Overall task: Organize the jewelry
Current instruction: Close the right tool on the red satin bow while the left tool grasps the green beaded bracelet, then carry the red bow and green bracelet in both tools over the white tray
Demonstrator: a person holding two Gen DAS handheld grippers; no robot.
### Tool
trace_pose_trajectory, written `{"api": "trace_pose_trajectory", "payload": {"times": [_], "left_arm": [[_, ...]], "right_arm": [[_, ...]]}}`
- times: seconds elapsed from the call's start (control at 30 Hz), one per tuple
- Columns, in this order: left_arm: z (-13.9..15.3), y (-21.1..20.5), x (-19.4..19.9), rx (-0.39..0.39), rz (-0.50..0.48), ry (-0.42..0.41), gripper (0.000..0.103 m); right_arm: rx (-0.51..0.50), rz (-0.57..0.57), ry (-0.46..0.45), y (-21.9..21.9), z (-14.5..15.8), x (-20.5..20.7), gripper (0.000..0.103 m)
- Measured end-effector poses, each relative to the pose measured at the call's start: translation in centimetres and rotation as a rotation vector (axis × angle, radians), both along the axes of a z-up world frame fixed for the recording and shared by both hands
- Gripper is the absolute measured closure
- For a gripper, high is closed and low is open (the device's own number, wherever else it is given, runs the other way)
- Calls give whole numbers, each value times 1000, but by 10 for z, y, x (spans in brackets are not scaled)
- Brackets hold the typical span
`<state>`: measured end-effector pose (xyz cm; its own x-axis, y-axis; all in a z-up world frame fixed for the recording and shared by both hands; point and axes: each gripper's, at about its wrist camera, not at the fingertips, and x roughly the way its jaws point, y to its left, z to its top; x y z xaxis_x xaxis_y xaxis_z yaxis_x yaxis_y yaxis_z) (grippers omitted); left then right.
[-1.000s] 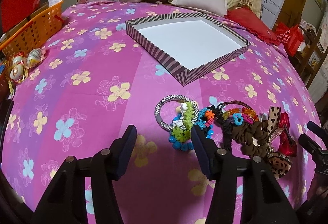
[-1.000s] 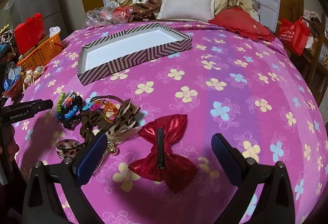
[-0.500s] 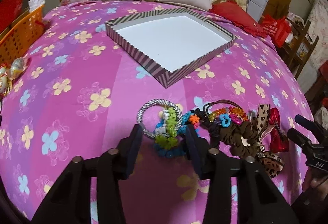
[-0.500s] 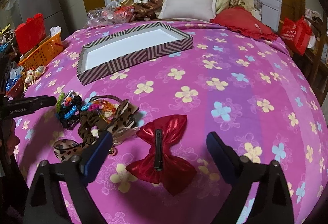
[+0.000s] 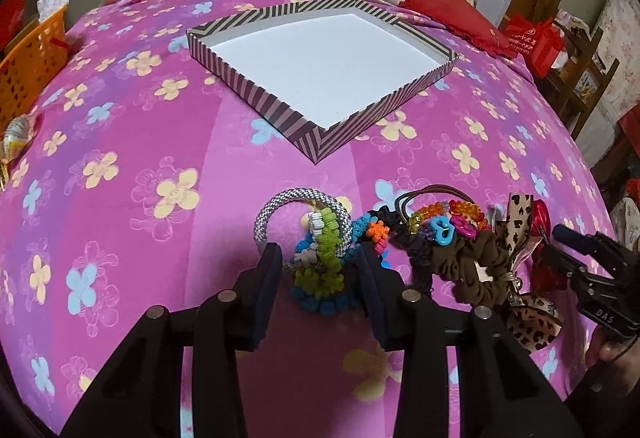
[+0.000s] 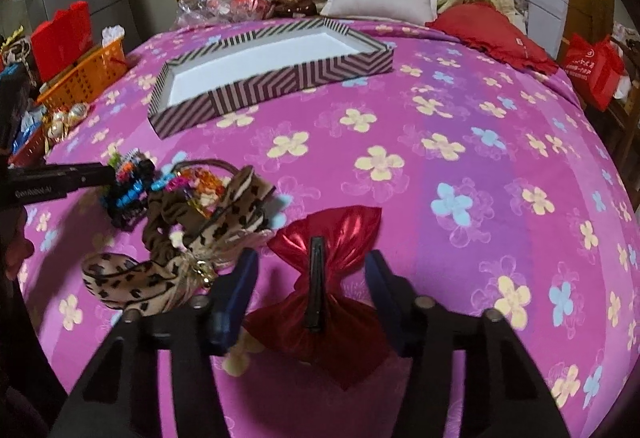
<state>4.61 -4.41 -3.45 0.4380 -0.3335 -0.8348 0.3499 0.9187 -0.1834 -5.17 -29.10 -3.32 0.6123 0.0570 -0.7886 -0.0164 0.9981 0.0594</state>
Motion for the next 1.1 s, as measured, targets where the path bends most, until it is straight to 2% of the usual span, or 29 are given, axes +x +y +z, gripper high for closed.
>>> {"api": "trace_pose_trajectory", "payload": {"times": [0.1,0.17,0.2,0.47,0.63,0.7,0.77,0.93,1.1], "left_arm": [[-1,-1,2,-8,-7,10,84],[-1,-1,5,-8,-10,16,93],[-1,-1,6,-7,-10,17,93],[-4,-3,16,-12,-16,33,94],[-7,-8,17,17,-31,34,94],[-8,-5,17,-18,-35,45,97],[-7,0,17,-57,-38,57,103],[7,11,4,-98,-41,7,103],[27,24,-3,-146,-52,7,103]], "right_arm": [[5,0,6,-1,-3,0,52],[7,-3,9,-2,-4,1,52],[10,-4,11,-3,-5,1,52],[36,-5,31,-7,-12,5,52],[35,-1,34,-7,-14,5,52],[40,2,31,-6,-14,5,52],[46,6,25,-6,-13,4,57],[40,9,8,-4,-8,0,70],[43,17,-24,-3,2,-3,76]]}}
